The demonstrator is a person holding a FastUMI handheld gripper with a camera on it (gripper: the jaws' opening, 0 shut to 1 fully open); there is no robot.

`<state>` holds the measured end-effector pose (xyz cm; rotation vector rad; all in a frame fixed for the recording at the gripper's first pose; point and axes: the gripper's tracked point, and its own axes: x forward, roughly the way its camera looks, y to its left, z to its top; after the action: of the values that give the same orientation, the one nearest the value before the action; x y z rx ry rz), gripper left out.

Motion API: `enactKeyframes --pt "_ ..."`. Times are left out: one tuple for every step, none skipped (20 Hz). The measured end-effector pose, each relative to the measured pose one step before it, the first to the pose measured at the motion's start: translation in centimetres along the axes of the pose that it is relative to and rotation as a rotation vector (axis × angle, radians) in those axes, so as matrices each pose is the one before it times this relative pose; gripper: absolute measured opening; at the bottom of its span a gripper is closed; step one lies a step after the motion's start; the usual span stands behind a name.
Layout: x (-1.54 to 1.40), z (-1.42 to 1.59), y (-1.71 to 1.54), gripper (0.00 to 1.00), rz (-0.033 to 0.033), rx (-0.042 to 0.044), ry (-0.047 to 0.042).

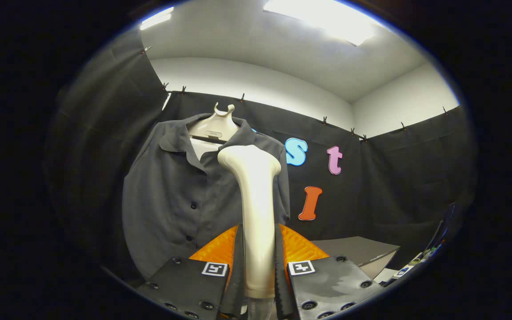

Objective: Iron the clothes twice with a garment steamer, once on the left side and once on the right side.

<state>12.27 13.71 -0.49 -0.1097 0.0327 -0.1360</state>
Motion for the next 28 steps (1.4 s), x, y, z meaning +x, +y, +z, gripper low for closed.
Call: enactKeyframes --pt "0.788 -0.367 0.126 0.36 -0.01643 -0.00236 0.00508" --pt "0.722 -0.528 0.152 0.36 -0.00930 -0.00605 0.00464" --pt "0.627 -0.581 0.239 0.36 -0.00260 -0.00396 0.00526" --pt "0.391 -0.494 0.289 0.36 0.00187 -0.00321 0.00582" --pt "0.301 -0.363 0.167 0.36 0.00308 -0.00173 0.00310" --pt "0.120 -0.299 0.119 0.36 0.00177 0.00294 0.00041" --pt "-0.029 -0.113 -0.053 0.36 -0.00084 0.00509 -0.00166" --pt "0.101 -0.100 -0.007 0.36 -0.00299 0.00302 -0.00283" --pt "0.014 -0.085 0.074 0.36 -0.00344 0.00059 -0.00100" --pt "0.058 -0.232 0.145 0.36 -0.00060 -0.00237 0.00509" --pt "0.253 -0.300 0.140 0.36 0.00163 -0.00180 0.00770" --pt "0.028 -0.226 0.170 0.36 0.00293 -0.00038 0.00694" --pt "0.162 -0.190 0.171 0.36 0.00290 0.00090 0.00447" --pt "0.011 -0.185 0.134 0.36 0.00309 0.00183 0.00250" --pt "0.030 -0.202 0.108 0.36 0.00410 0.00220 0.00262" --pt "0.073 -0.253 0.069 0.36 0.00335 0.00243 0.00373" --pt "-0.137 -0.268 0.033 0.36 0.00133 0.00167 0.00386" --pt "0.005 -0.249 -0.025 0.36 -0.00084 0.00257 0.00220" --pt "0.070 -0.305 -0.172 0.36 -0.00065 0.00333 0.00317" --pt "-0.060 -0.350 -0.128 0.36 -0.00052 0.00417 0.00343" --pt "-0.115 -0.387 -0.075 0.36 -0.00141 0.00418 0.00502" --pt "-0.208 -0.472 -0.111 0.36 -0.00283 0.00501 0.00665" --pt "-0.112 -0.589 -0.049 0.36 -0.00247 0.00419 0.00935" --pt "0.086 -0.536 -0.054 0.36 -0.00359 0.00442 0.01001" --pt "-0.097 -0.489 -0.118 0.36 -0.00382 0.00307 0.00884" --pt "-0.086 -0.492 -0.027 0.36 -0.00134 0.00263 0.00928" --pt "-0.316 -0.453 -0.087 0.36 0.00116 0.00254 0.00968" --pt "-0.213 -0.532 0.051 0.36 0.00338 0.00202 0.00959"
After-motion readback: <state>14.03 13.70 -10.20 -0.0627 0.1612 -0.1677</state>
